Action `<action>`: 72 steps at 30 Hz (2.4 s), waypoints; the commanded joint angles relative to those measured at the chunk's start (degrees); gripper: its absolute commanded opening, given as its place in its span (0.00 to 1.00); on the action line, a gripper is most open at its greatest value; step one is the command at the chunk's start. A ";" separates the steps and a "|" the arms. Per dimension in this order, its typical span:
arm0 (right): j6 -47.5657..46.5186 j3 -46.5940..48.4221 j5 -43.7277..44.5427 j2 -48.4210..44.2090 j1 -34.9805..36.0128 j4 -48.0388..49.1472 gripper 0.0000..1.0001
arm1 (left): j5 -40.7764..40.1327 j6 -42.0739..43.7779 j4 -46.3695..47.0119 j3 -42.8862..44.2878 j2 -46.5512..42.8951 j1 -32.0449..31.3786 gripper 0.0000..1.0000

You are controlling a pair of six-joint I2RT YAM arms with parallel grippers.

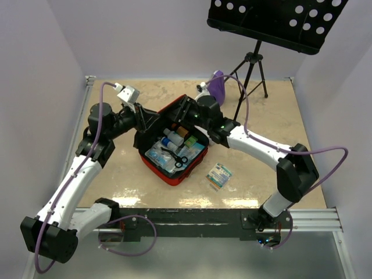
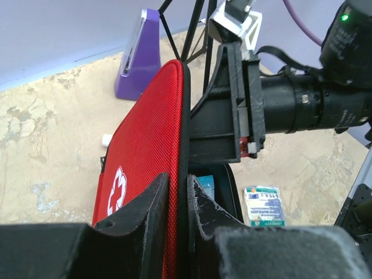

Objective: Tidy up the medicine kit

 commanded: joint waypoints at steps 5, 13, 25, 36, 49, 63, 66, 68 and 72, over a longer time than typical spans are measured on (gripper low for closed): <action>-1.63 -1.46 2.27 -5.99 -0.49 -1.73 0.53 | 2.01 -0.30 2.96 -2.56 -0.72 -0.29 0.11; -8.21 -4.18 13.32 -16.87 -0.58 -13.05 0.58 | 2.36 -1.88 2.96 -3.70 -1.51 -0.29 0.10; -1.82 -25.87 25.75 -38.25 -0.49 -34.43 0.69 | 1.40 -5.05 9.19 -6.70 -3.18 -0.29 0.10; 3.30 -36.35 23.20 -36.77 0.74 -33.29 0.67 | 2.80 -6.28 11.57 -7.57 -3.44 -0.29 0.11; 4.26 -35.30 26.18 -23.05 10.93 -29.16 0.63 | 2.54 -6.81 12.62 -9.86 -5.03 -0.38 0.12; 3.91 -28.28 30.75 -6.98 21.47 -32.93 0.49 | 2.63 -6.98 12.71 -10.38 -5.12 -0.29 0.13; 2.95 -27.57 30.32 -5.56 22.10 -33.29 0.38 | 2.63 -6.98 12.80 -10.56 -5.38 -0.29 0.13; 2.24 -27.83 29.70 -5.82 22.10 -33.02 0.29 | 2.63 -7.07 12.98 -10.74 -5.47 -0.30 0.13; 1.89 -28.53 28.74 -6.87 22.10 -32.67 0.00 | 2.63 -7.25 13.15 -11.00 -5.73 -0.29 0.13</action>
